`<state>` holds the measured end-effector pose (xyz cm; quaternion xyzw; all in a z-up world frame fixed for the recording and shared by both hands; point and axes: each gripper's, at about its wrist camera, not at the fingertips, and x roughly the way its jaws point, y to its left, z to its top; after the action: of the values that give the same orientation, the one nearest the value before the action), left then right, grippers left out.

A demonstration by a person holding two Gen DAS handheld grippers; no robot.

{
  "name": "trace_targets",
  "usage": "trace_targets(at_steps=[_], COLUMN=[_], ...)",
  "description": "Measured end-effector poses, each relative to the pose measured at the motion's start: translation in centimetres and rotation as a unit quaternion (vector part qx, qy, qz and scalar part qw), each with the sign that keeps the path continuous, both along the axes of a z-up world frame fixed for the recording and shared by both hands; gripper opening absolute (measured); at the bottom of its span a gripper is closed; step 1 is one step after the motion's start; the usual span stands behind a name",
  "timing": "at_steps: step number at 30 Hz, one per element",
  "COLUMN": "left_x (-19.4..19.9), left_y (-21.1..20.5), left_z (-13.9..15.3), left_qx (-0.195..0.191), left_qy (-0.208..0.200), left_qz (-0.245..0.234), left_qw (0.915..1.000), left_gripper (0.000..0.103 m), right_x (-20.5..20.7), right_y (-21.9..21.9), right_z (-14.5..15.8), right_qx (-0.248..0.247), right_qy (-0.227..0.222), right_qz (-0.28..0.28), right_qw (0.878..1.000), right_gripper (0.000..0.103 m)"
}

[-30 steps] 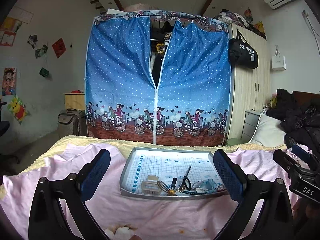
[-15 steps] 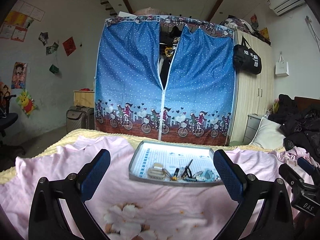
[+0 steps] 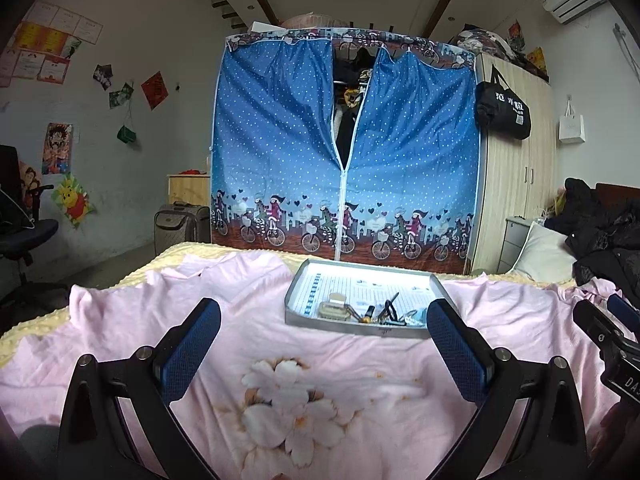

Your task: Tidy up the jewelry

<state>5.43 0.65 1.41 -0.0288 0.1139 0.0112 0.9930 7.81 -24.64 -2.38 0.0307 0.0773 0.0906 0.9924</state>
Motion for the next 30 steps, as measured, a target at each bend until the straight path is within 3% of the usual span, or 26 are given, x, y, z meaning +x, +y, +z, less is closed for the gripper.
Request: trace_targets(at_steps=[9,16,30], left_x=[-1.1,-1.6,-1.8], left_y=[-0.3,-0.2,-0.3], left_z=[-0.9,-1.9,-2.9], left_qx=[0.008,0.027,0.053], left_qy=[0.016,0.040,0.054], left_qz=[0.000,0.027,0.035], left_qw=[0.9998,0.9985,0.9965], left_gripper=[0.101,0.101,0.101], right_x=[-1.3,-2.1,-1.2], right_y=[0.0,0.3,1.3], right_z=[-0.4,-0.7,-1.8], right_qx=[-0.001,-0.012,-0.034], right_qy=[-0.003,-0.001,0.040], right_qz=[-0.013,-0.019,-0.011], right_qw=[1.000,1.000,0.999], right_gripper=[0.103,0.103,0.103])
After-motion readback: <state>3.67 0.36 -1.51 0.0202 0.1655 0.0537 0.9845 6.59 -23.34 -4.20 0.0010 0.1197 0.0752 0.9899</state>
